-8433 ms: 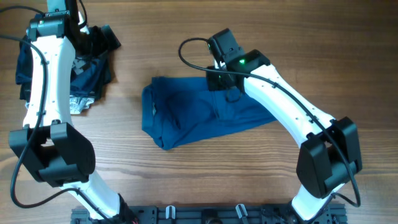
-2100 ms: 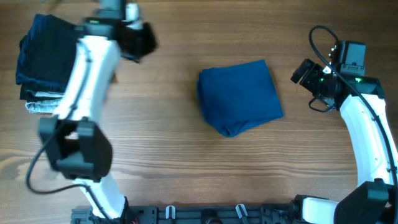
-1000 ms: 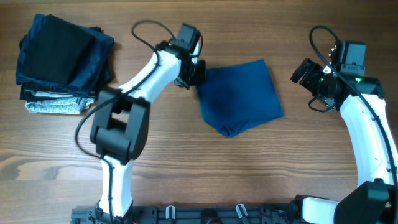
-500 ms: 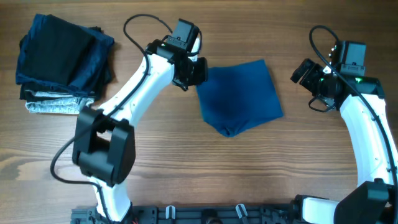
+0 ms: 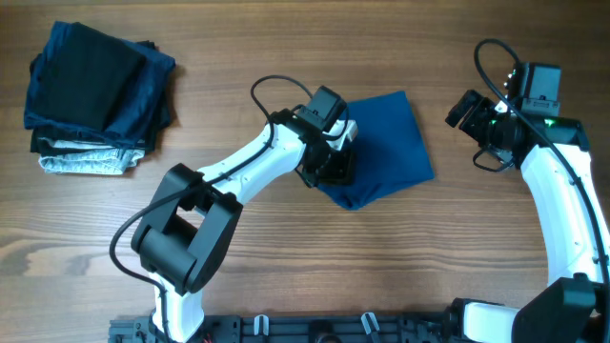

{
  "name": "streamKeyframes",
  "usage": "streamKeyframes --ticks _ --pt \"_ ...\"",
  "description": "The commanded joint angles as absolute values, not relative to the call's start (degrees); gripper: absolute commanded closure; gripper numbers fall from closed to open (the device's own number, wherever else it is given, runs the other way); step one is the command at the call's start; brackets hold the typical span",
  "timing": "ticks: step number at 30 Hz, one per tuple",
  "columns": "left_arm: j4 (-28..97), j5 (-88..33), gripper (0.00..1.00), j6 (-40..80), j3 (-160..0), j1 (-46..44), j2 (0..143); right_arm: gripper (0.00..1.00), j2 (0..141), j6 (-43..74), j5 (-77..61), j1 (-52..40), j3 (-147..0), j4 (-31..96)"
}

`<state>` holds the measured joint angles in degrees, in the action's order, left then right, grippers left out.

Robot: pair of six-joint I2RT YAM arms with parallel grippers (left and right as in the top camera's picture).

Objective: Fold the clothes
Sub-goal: 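Move the left gripper to the folded blue shirt's left edge, then grasp the folded blue shirt's edge with the left gripper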

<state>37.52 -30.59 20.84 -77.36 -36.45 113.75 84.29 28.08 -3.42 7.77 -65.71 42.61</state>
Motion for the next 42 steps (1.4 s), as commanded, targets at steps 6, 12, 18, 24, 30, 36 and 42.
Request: streamKeyframes --ticks 6,12,18,24,30,36,42 --pt "22.9 -31.7 0.96 29.1 -68.5 -36.6 121.0 0.01 84.7 28.6 -4.1 7.7 -65.7 42.5" --pt "23.4 -33.6 0.96 30.5 -68.6 -37.1 117.9 0.01 84.7 28.6 -4.1 7.7 -65.7 42.5" --pt "4.4 -22.4 0.96 30.5 -69.8 -37.4 101.8 0.0 84.7 28.7 -4.1 7.7 -65.7 42.5" --pt "-20.6 -22.5 0.96 35.8 -69.8 -37.3 110.7 0.0 84.7 28.7 -4.1 7.7 -65.7 42.5" --pt "-26.9 -24.6 0.96 40.1 -73.2 -37.3 123.5 0.0 84.7 28.7 -4.1 7.7 -65.7 42.5" --pt "-21.6 -26.2 0.96 37.9 -74.2 -36.6 133.5 0.0 84.7 28.6 -4.1 7.7 -65.7 42.5" --pt "-22.3 -28.3 0.96 36.2 -80.2 -36.6 125.1 0.01 84.7 28.6 -4.1 7.7 -65.7 42.5"
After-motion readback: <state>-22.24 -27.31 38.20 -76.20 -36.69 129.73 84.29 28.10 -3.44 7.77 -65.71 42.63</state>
